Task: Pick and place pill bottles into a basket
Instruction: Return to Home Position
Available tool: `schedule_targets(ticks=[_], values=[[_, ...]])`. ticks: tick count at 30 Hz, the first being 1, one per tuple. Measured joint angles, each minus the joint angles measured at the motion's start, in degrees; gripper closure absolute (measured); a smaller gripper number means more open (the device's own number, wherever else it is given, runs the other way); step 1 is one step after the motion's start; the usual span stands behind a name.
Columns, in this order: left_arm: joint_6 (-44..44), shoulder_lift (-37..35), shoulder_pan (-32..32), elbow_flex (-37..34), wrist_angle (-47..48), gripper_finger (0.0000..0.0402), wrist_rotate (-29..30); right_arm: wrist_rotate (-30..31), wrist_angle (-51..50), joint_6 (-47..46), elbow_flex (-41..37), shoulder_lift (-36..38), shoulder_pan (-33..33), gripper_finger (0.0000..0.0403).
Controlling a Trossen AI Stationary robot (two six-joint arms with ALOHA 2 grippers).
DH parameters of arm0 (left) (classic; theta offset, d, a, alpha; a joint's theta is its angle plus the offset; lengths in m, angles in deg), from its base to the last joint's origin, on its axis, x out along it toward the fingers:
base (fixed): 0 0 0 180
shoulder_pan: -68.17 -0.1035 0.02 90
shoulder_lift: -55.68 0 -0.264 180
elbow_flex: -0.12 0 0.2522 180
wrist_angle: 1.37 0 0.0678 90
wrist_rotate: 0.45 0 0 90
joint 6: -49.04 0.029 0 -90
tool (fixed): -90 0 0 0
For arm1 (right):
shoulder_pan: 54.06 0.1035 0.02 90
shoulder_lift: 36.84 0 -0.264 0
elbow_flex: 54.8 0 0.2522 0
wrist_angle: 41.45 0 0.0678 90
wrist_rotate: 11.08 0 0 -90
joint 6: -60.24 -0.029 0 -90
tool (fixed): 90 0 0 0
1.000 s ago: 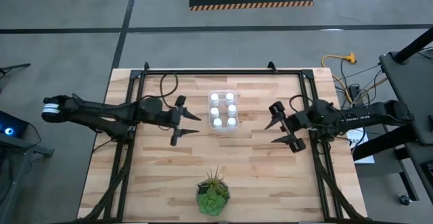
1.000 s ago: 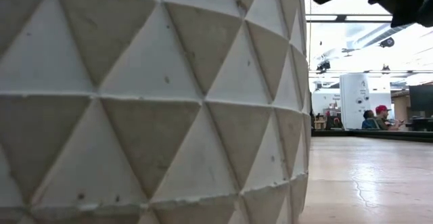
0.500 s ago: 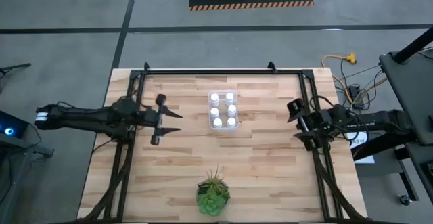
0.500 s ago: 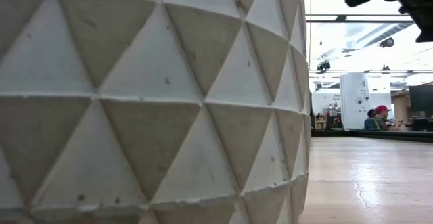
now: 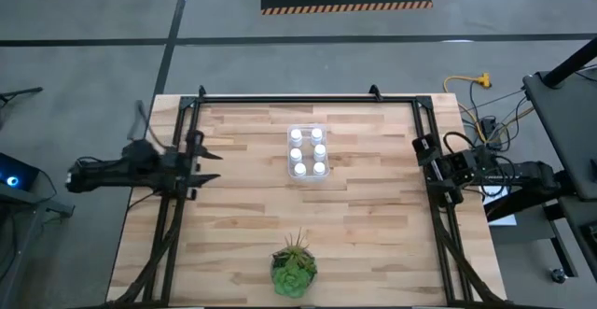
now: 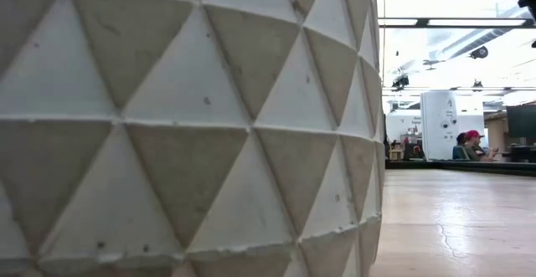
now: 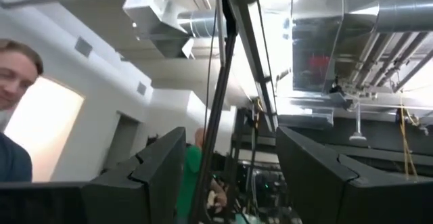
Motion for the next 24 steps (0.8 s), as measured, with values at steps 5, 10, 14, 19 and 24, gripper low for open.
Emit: schedule_targets(ticks=[5,10,14,19,24], values=[[-0.1,-7.7,0.0,-2.3,2.4,0.0210,-0.1,0.5,-7.2,2.0,0.0,5.0,0.0,0.0184],[-0.1,-4.9,0.0,-3.0,1.0,0.0210,-0.1,0.5,-9.2,2.0,0.0,8.3,-0.2,0.0184],[-1.4,-6.9,0.0,-5.5,-3.7,0.0210,-1.9,0.5,-12.4,2.5,0.0,10.1,-0.2,0.0184],[-1.5,-6.5,0.0,-12.0,-16.7,0.0210,-6.1,0.6,-15.5,2.6,0.0,10.5,-0.3,0.0184],[-2.6,-5.4,0.0,-13.2,-16.8,0.0210,-6.1,0.6,-17.8,2.4,0.0,10.5,-0.3,0.0184]])
